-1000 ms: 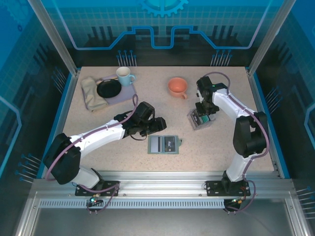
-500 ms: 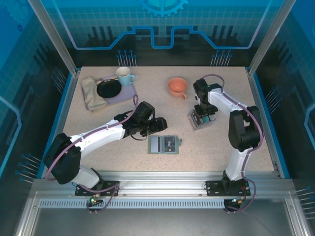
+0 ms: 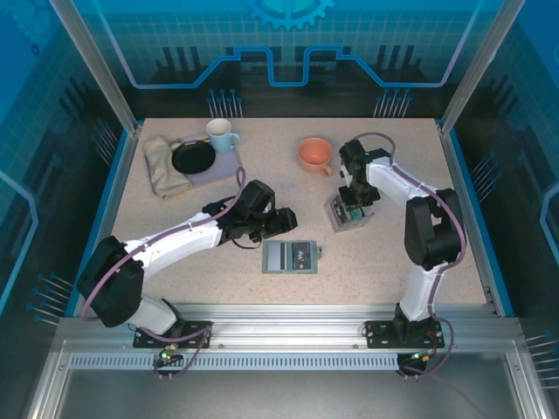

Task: Put the credit cards into the card holder

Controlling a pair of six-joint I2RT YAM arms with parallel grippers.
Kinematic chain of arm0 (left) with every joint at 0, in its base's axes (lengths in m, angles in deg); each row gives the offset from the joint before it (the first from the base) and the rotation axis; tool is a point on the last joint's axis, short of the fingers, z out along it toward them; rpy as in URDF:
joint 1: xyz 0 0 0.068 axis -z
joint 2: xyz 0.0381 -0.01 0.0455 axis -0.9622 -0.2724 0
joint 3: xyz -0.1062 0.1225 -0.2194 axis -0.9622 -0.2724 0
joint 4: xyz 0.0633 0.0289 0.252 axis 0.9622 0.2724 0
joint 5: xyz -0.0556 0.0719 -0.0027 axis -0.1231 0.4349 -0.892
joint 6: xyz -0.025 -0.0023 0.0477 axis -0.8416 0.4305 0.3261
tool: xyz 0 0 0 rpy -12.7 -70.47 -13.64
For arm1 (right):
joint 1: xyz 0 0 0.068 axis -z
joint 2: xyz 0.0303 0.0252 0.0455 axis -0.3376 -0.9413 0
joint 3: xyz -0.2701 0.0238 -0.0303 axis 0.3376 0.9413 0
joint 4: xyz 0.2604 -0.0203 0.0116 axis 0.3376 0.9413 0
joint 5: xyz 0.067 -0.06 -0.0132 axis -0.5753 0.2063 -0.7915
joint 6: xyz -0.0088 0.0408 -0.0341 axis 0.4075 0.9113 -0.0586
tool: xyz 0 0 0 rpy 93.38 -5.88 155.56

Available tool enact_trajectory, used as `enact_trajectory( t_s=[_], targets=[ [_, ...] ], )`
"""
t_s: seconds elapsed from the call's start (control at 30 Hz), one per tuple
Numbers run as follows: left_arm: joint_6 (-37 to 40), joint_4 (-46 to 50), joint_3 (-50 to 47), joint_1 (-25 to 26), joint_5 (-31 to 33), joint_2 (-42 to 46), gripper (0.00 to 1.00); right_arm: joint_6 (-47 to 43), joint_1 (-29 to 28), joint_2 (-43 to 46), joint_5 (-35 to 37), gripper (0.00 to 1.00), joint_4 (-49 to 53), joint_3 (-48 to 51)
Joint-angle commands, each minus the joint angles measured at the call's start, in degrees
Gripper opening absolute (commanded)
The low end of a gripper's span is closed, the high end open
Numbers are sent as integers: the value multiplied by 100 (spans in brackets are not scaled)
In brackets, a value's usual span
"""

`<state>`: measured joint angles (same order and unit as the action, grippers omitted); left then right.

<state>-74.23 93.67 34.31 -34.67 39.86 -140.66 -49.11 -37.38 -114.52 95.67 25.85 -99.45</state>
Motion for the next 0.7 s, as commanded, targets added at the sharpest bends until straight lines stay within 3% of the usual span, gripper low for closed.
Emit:
enact_trajectory(
  t_s=[0.0, 0.3, 0.67],
  targets=[
    [130, 23, -78, -15, -119, -59, 77, 293, -360, -26, -694, 27, 104, 177],
    [146, 36, -79, -15, -124, -62, 77, 411, -873, 101, 774, 38, 313, -54],
    [130, 31, -100, -19, -137, -63, 77, 148, -1086, -19, 1077, 37, 360, -206]
  ],
)
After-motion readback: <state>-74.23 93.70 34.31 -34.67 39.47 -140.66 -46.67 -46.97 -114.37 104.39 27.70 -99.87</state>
